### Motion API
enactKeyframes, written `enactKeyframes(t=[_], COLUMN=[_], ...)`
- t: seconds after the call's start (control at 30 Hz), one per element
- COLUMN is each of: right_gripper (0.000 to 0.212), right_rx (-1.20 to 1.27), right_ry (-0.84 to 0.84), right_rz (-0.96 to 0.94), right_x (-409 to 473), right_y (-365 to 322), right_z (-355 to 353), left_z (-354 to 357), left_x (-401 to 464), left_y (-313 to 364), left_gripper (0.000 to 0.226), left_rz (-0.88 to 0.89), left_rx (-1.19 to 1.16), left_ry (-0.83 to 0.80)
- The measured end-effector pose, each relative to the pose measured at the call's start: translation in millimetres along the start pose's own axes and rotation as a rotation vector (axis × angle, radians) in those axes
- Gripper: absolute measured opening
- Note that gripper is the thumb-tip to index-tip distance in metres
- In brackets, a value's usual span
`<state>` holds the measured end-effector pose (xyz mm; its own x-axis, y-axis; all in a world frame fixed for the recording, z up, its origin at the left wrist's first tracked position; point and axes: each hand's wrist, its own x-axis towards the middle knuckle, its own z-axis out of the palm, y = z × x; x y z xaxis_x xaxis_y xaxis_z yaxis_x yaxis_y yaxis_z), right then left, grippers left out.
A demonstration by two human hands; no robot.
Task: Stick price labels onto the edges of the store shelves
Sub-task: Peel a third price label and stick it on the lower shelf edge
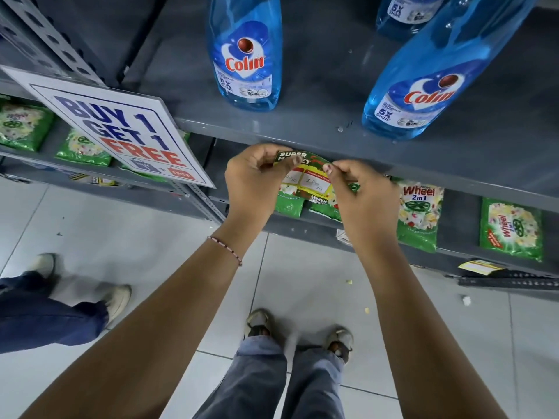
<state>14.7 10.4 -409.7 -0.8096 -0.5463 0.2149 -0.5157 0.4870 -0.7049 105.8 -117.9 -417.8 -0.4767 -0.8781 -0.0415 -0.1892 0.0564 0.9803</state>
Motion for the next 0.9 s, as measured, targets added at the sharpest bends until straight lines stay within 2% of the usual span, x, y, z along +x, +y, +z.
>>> enactKeyframes(t=[0.37, 0.53, 0.67, 0.8, 0.9], right_gripper=[0.022, 0.027, 0.040, 0.053, 0.054], right_rx=[-0.079, -0.101, -0.222, -0.298, -0.311], right_ry=[0.115, 0.200, 0.257, 0.235, 0.227], right_rz=[-0.075, -0.106, -0.119, -0.080, -0.062], right_x=[5.8, 6.4, 8.0, 11.0, 12.7], right_y=[5.9, 7.2, 13.1, 22.2, 23.1], right_z=[5.4, 10.7, 12.9, 10.9, 7.8], left_z=[6.8, 12.9, 17.6, 19.8, 21.0], left_x=[1.4, 1.3, 2.7, 0.8, 2.8], left_y=[-12.2, -15.6, -21.1, -23.3, -22.2], left_gripper=[0.011, 0.010, 0.027, 0.039, 0.040], left_rz=[0.010, 0.039, -0.016, 0.005, -0.069], left_rx=[-0.066, -0.027, 0.014, 0.078, 0.067], left_ry=[0.030, 0.107, 0.176, 0.135, 0.087])
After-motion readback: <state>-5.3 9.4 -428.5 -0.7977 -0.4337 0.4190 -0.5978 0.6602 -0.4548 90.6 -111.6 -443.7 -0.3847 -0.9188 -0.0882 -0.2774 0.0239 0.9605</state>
